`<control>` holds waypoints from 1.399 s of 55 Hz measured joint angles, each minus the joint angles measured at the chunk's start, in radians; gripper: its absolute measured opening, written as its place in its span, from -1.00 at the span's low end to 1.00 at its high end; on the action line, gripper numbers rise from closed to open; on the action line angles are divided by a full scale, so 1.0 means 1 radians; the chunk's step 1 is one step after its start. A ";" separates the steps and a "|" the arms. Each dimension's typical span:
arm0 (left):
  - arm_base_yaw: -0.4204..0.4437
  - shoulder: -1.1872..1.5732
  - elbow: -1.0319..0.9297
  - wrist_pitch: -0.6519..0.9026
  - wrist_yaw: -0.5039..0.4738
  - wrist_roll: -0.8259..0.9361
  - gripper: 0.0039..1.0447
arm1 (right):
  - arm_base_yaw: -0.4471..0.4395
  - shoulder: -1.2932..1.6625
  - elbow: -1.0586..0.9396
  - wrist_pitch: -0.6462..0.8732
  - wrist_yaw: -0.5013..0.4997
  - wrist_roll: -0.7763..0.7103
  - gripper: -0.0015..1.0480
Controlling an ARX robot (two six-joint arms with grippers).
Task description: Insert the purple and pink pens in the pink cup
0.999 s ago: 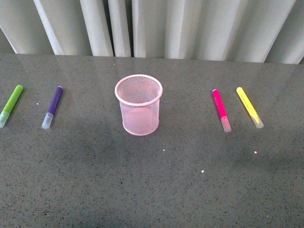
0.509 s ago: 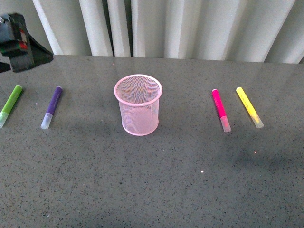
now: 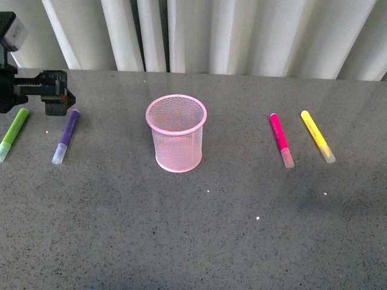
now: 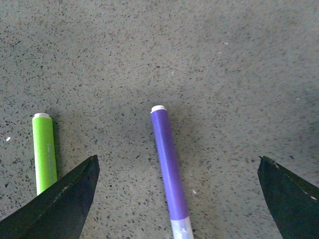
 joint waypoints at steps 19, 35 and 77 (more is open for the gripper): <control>-0.018 0.097 0.102 -0.039 -0.010 0.010 0.88 | 0.000 0.000 0.000 0.000 0.000 0.000 0.87; -0.045 0.182 0.146 -0.051 -0.055 -0.015 0.88 | 0.000 0.000 0.000 0.000 0.000 0.000 0.87; -0.036 0.279 0.241 -0.076 -0.122 0.000 0.88 | 0.000 0.000 0.000 0.000 0.000 0.000 0.87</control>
